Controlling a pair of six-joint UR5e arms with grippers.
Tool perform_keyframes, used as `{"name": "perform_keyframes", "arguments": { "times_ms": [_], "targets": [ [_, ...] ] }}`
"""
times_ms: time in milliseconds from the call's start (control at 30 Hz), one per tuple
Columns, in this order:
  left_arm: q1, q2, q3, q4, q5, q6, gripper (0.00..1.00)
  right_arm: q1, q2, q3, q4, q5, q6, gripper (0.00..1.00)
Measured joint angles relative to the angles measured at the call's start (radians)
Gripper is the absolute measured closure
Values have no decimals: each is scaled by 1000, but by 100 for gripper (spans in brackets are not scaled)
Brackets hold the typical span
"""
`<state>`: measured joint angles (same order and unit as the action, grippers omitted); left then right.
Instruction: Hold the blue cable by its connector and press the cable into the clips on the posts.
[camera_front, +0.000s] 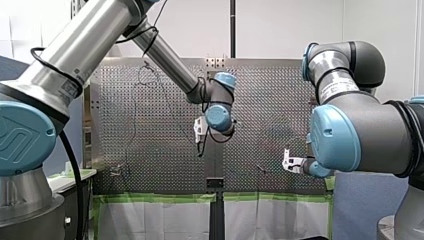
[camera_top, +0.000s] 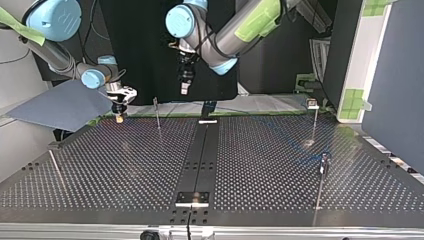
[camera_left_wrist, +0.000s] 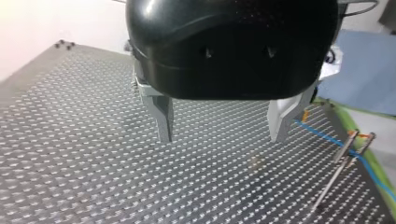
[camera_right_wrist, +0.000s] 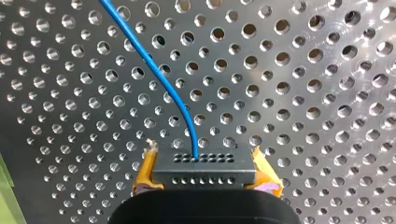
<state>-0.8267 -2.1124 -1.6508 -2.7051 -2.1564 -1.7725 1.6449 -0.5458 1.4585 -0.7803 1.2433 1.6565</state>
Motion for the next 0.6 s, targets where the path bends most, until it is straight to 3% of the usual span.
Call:
{"name": "perform_keyframes", "arguments": {
  "times_ms": [133, 300, 600],
  "targets": [
    [1, 34, -34, 34, -8, -3, 0, 0, -1, -2, 5, 0, -13, 100],
    [1, 79, -79, 79, -12, -9, 0, -6, -7, -3, 37, 11, -44, 100],
    [-3, 152, -152, 152, -21, -8, 0, -1, -78, -3, 97, 14, -73, 100]
  ]
}}
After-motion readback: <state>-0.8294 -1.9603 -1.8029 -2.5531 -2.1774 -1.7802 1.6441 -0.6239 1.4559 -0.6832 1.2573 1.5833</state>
